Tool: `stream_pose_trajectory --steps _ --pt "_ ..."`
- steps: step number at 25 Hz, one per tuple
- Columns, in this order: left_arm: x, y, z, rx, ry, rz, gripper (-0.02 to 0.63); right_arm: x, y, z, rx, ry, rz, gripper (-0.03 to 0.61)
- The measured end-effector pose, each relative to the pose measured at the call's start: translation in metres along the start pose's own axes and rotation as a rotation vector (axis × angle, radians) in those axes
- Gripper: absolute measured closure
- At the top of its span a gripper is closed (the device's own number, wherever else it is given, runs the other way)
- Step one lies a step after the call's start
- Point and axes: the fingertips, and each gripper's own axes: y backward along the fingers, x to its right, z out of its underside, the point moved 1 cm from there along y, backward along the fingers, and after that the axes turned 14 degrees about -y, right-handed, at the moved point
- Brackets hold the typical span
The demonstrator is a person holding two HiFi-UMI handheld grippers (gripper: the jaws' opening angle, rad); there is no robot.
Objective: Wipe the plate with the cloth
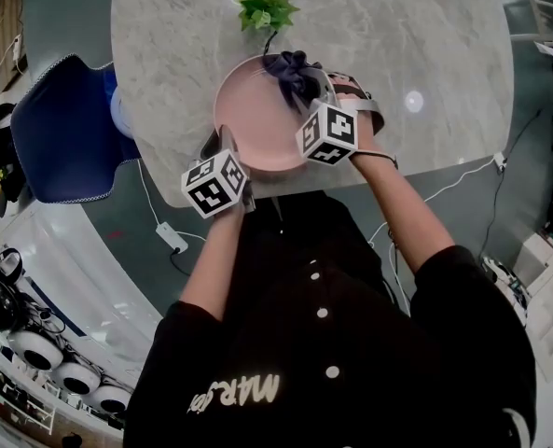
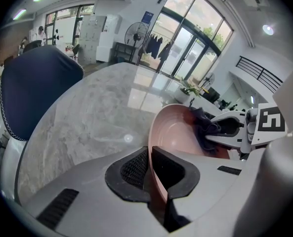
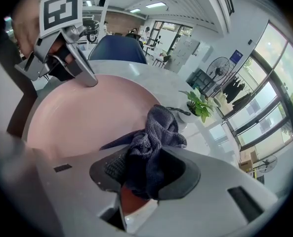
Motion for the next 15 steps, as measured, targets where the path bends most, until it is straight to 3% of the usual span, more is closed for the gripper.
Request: stream_pose_trajectory --steps 6,15 --pt "0.0 0.0 0.0 -0.009 0.025 0.016 0.574 0.0 0.002 -0.006 0.017 -0.044 0.004 0.437" --pt "0.0 -0.002 0.001 -0.019 0.036 0.022 0.577 -0.022 0.015 -0.068 0.227 -0.153 -0.072 0.437"
